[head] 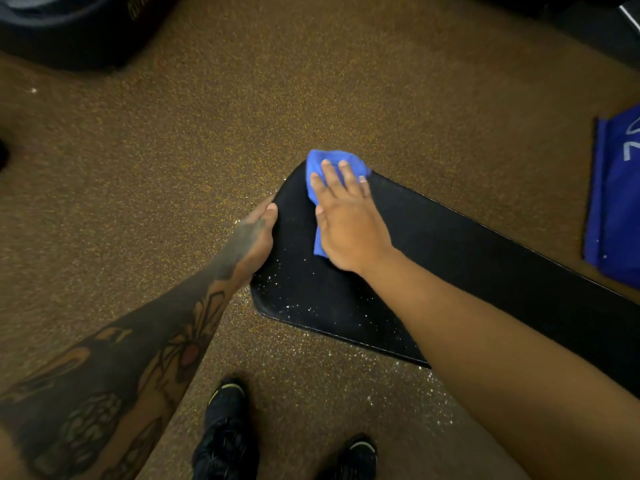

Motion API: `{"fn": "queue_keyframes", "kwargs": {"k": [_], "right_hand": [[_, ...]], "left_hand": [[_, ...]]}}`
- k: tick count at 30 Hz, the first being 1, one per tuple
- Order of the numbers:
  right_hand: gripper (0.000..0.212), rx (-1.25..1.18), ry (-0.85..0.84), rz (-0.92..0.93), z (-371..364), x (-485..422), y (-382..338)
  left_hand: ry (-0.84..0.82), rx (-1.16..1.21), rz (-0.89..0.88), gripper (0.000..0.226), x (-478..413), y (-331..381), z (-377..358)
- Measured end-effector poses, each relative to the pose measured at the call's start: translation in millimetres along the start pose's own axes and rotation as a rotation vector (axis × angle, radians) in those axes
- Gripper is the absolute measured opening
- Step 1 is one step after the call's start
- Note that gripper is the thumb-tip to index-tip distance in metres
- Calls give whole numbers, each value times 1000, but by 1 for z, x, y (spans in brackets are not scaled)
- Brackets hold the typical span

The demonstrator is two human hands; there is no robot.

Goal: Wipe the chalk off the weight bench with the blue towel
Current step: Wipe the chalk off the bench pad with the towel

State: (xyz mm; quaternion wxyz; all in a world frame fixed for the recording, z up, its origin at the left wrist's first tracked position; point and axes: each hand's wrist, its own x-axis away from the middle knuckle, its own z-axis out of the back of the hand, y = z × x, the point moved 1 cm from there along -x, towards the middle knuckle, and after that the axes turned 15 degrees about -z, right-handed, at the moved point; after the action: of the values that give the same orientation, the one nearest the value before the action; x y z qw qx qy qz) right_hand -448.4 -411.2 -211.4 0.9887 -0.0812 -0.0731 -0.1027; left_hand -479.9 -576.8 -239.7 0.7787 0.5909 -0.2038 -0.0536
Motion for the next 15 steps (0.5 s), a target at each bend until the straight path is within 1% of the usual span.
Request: {"fn": "queue_keyframes", "kwargs": {"k": [2, 3, 4, 7, 10, 12, 15], "right_hand": [[54, 57, -36, 191, -4, 12, -2], [54, 84, -45, 232, -3, 12, 1], [54, 94, -35, 219, -1, 9, 6], [55, 87, 6, 58, 4, 2, 8], [60, 47, 34, 50, 5, 1, 2], [59, 37, -17, 40, 4, -4, 7], [55, 1, -43, -21, 2, -4, 2]], "left_hand": [[6, 36, 12, 41, -1, -5, 1], [0, 58, 14, 41, -1, -8, 1], [-13, 87, 24, 41, -1, -8, 1], [-38, 196, 67, 40, -1, -7, 0], [-46, 274, 118, 39, 1, -6, 3], [-39, 349, 179, 38, 4, -7, 4], [-44, 432, 300, 47, 8, -11, -1]]}}
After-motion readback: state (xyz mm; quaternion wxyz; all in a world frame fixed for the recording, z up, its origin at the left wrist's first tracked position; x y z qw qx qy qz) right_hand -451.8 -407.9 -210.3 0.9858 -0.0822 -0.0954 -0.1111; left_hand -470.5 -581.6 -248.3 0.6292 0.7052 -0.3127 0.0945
